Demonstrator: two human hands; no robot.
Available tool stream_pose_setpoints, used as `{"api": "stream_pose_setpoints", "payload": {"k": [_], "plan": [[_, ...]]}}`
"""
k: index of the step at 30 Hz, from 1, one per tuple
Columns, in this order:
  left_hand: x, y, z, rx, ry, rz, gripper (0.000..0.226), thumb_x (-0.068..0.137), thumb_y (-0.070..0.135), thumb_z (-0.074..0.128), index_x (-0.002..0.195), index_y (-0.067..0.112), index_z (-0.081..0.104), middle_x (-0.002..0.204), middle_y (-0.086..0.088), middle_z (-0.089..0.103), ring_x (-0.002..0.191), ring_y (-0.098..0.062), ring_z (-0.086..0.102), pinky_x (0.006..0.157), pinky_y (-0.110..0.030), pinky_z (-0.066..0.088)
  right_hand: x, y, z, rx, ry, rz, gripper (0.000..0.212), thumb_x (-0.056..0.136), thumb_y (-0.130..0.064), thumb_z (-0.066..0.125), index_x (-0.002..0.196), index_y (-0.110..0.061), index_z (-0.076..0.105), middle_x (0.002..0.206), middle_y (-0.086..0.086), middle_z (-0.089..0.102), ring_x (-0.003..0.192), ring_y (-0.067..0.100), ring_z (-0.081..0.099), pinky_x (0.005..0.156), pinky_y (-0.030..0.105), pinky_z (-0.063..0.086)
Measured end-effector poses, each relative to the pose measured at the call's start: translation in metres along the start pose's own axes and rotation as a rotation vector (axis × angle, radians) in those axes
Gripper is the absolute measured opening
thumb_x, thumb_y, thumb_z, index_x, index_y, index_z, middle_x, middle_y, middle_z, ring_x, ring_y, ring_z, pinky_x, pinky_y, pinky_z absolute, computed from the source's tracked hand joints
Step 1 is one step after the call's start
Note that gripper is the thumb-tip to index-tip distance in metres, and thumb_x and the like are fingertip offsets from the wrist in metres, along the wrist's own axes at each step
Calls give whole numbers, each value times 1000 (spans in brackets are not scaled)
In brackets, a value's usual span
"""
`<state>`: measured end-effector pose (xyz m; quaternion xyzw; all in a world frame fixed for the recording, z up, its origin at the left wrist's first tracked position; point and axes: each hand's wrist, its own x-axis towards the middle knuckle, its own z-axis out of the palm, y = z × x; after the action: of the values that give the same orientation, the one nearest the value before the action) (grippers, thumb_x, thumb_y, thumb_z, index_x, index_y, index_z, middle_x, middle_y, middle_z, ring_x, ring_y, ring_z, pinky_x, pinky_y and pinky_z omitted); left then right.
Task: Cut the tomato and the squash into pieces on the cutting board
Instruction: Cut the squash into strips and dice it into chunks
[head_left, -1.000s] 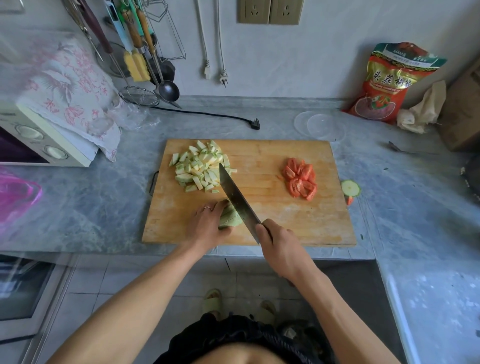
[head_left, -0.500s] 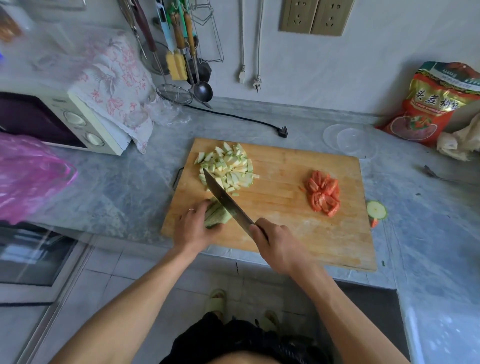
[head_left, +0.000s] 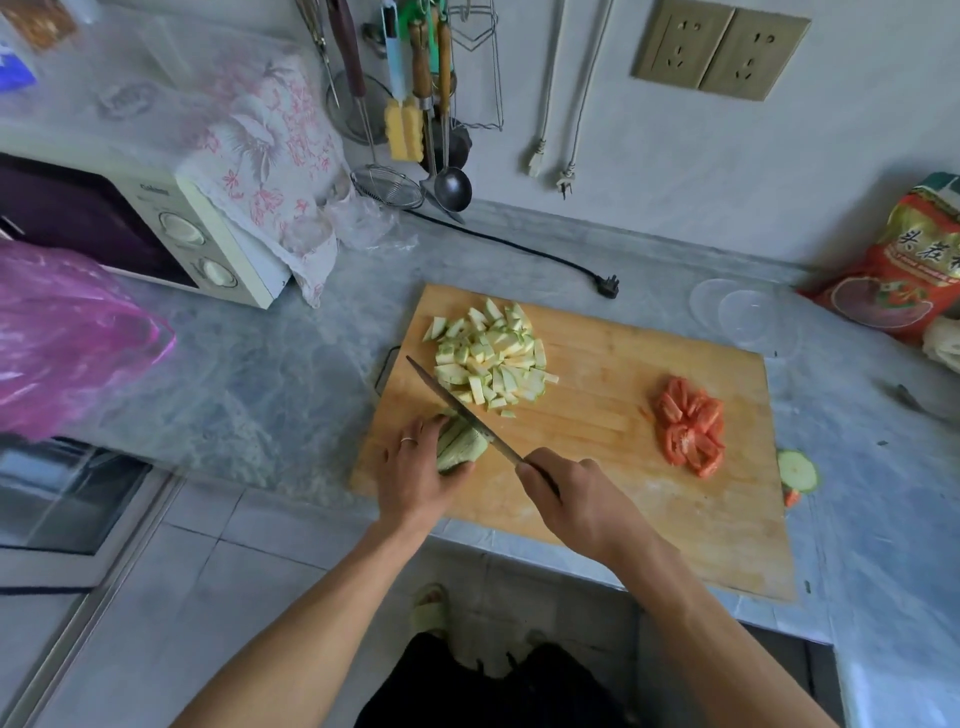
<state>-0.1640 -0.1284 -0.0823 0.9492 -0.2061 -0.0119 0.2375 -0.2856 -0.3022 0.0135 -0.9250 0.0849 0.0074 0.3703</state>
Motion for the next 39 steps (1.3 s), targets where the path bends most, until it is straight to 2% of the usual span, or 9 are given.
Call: {"api": "stream_pose_setpoints", "payload": {"k": [11, 13, 16, 18, 21, 24, 26, 33, 39], "plan": [[2, 19, -5, -27, -142, -142, 69, 78, 49, 72, 137, 22, 48, 133, -3, 56, 121, -28, 53, 96, -43, 45, 38, 38, -37, -14, -36, -156, 32, 102, -38, 47, 89, -11, 61, 59, 2, 56, 51, 24, 48, 50, 45, 41], [2, 25, -14, -127, -19, -120, 58, 80, 41, 69, 130, 17, 55, 129, -6, 58, 116, -28, 56, 94, -44, 49, 43, 51, -46, -67, -62, -197, 31, 101, -40, 48, 91, -13, 62, 56, 1, 54, 50, 24, 49, 48, 44, 43], [5, 47, -34, -171, 422, -22, 38, 79, 14, 63, 117, 12, 63, 121, -5, 56, 109, -22, 58, 91, -36, 50, 51, 67, -61, -165, -128, -254, 37, 99, -52, 42, 96, -20, 60, 61, 0, 57, 54, 25, 52, 50, 41, 46], [20, 63, -53, -82, 492, 139, 31, 81, 14, 56, 110, 11, 68, 114, -3, 61, 105, -19, 57, 91, -29, 44, 57, 74, -67, -227, -166, -271, 38, 98, -57, 39, 102, -24, 58, 68, 3, 61, 60, 29, 57, 53, 37, 46], [51, 84, -73, -13, 82, 317, 26, 92, 21, 50, 103, 16, 74, 107, 4, 67, 96, -14, 62, 83, -32, 50, 59, 79, -75, -312, -205, -323, 35, 99, -53, 42, 107, -22, 56, 78, 5, 64, 69, 31, 61, 55, 32, 40], [79, 95, -76, 175, -394, 171, 31, 98, 28, 45, 116, 28, 70, 123, 10, 61, 116, -11, 54, 95, -34, 46, 60, 78, -79, -388, -219, -380, 39, 101, -53, 39, 108, -19, 56, 83, 6, 65, 75, 31, 62, 57, 33, 39], [94, 100, -72, 243, -545, 116, 33, 97, 29, 46, 122, 31, 66, 130, 9, 57, 124, -12, 48, 102, -35, 42, 63, 82, -82, -404, -226, -415, 40, 101, -54, 37, 108, -18, 55, 86, 7, 65, 78, 32, 63, 60, 35, 43], [116, 114, -61, 219, -589, -6, 44, 99, 29, 49, 143, 26, 50, 154, 5, 40, 141, -17, 37, 115, -35, 31, 65, 95, -82, -386, -187, -455, 42, 101, -55, 34, 106, -19, 55, 84, 7, 65, 76, 33, 63, 60, 34, 43], [113, 127, -66, 231, -530, 60, 32, 98, 24, 48, 124, 27, 67, 136, 6, 59, 125, -17, 52, 101, -36, 44, 62, 100, -81, -362, -155, -449, 41, 101, -56, 36, 108, -20, 56, 84, 6, 66, 76, 33, 63, 58, 33, 41]]}}
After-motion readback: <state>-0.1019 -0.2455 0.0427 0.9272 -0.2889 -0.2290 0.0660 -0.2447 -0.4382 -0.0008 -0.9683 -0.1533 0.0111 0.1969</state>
